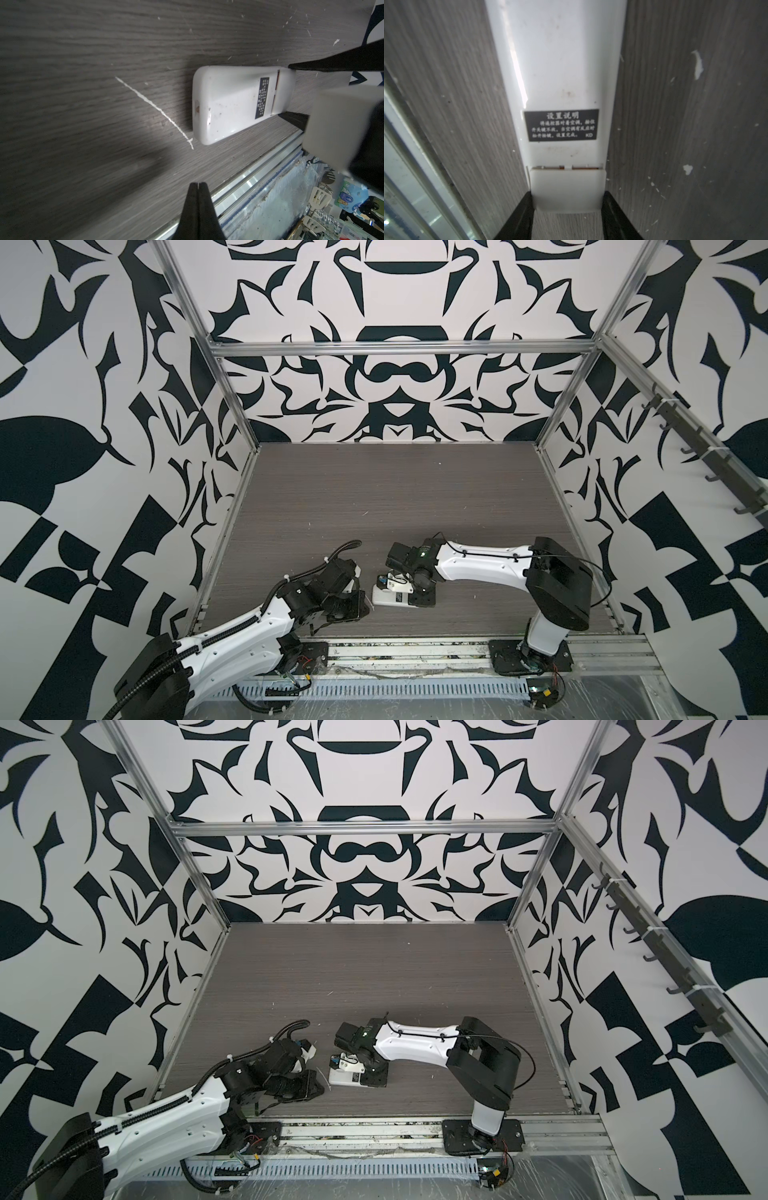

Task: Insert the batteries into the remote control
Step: 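Slide the cover over the compartment and release it with the right gripper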

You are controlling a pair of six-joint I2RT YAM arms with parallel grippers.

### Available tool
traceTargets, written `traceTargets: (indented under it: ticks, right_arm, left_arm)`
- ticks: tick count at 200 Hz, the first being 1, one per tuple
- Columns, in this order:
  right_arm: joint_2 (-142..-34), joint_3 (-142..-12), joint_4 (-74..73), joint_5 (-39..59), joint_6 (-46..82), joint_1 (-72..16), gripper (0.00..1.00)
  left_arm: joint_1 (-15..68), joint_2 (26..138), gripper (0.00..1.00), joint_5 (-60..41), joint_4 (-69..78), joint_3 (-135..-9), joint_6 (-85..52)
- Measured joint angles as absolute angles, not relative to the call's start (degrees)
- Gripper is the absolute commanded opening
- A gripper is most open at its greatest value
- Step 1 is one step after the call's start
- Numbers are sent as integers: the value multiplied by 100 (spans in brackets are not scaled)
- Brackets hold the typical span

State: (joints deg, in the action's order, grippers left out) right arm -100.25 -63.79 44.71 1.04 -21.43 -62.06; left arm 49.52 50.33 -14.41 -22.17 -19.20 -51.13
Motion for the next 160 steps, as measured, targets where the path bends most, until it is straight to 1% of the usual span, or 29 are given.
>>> traceTargets:
  ticks: [46, 77, 91, 126, 160]
  right_arm:
    - [-10022, -6379, 4471, 82, -2143, -6222, 22]
    - [-10022, -6379, 4466, 82, -2143, -6252, 24]
    - [-10022, -6377, 4462, 80, -2143, -6272, 30]
    - [-10014, -6368, 4445, 80, -2141, -6278, 36]
    - [-9985, -6368, 4434, 78, -2141, -6278, 48]
  left_arm:
    - [4950, 5050, 0, -1441, -2215, -1920, -5113]
    - [4950, 5105, 0, -1441, -2215, -1920, -5111]
    - [4950, 5118, 0, -1444, -2217, -1920, -5111]
    - [4950, 5131, 0, -1441, -2215, -1920, -5103]
    - [4950, 5179, 0, -1441, -2220, -1920, -5100]
